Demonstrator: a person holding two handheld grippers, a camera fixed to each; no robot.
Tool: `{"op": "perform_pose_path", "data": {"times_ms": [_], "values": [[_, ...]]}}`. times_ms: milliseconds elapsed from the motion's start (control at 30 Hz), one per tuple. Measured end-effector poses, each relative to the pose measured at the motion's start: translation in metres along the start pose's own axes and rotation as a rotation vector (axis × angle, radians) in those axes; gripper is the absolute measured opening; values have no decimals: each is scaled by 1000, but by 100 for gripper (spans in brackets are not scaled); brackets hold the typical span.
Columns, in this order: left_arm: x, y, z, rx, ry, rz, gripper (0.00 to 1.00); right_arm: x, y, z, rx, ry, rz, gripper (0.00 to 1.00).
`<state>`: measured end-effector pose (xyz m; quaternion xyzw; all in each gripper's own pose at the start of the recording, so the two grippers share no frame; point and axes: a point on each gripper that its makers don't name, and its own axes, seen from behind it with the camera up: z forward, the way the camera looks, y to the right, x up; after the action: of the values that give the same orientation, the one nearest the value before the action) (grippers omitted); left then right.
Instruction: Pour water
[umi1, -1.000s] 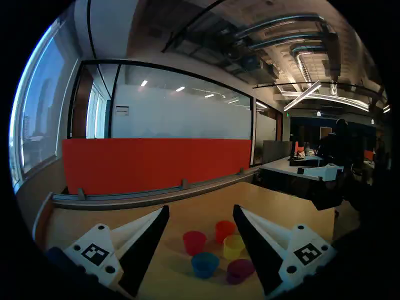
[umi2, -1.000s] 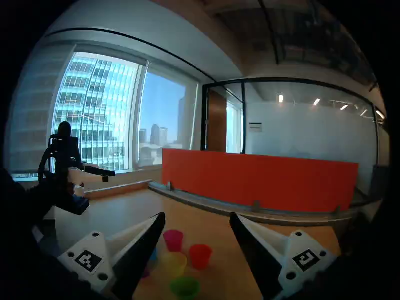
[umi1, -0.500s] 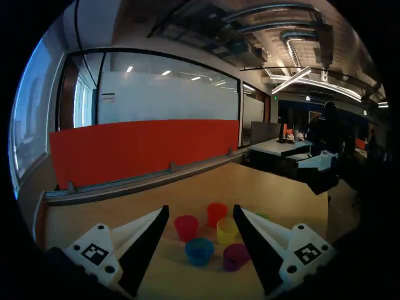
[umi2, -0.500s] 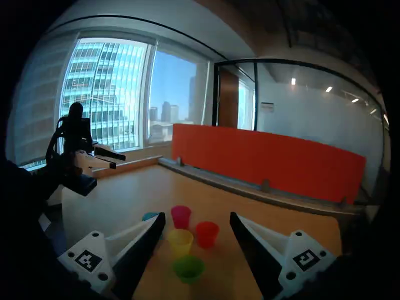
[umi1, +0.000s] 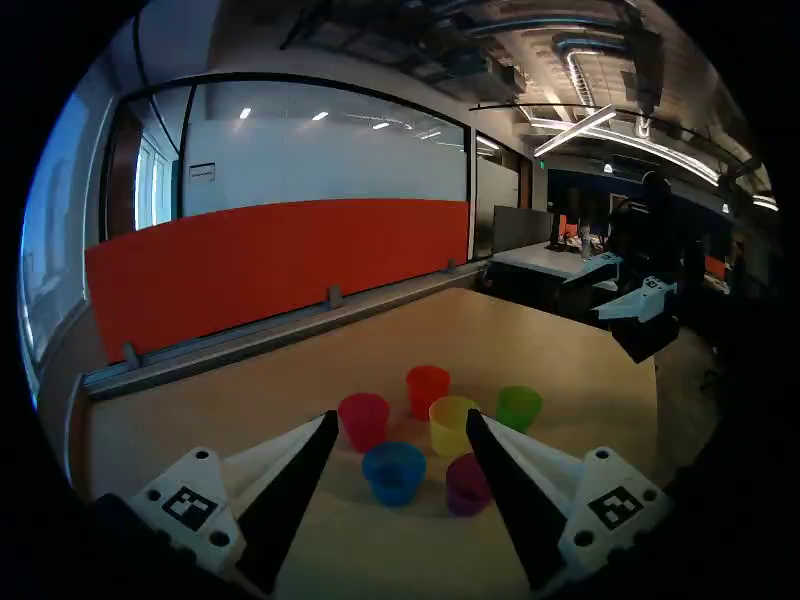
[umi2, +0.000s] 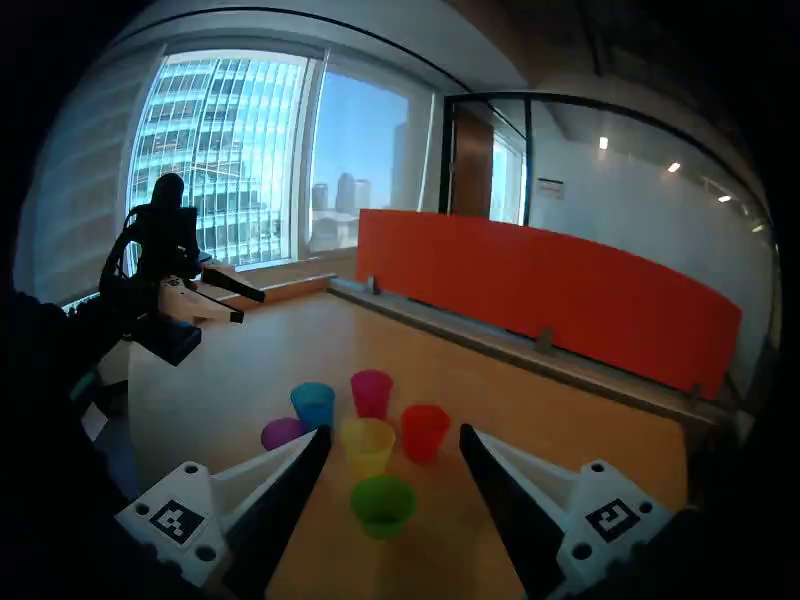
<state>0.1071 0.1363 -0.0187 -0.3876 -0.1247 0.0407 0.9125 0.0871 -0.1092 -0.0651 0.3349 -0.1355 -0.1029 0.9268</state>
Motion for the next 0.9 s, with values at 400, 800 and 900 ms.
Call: {"op": "perform_pose_path", "data": {"times_ms": [400,800,900], "values": [[-43,3,19,-19,-93,-5,96,-38,-2,9,25,-83,25,100],[-88,-1,36,-26,-190,-11,96,-82,-6,19,50,-177,22,100],[-99,-1,41,-31,-213,-13,96,-94,-7,23,54,-204,24,100]]}}
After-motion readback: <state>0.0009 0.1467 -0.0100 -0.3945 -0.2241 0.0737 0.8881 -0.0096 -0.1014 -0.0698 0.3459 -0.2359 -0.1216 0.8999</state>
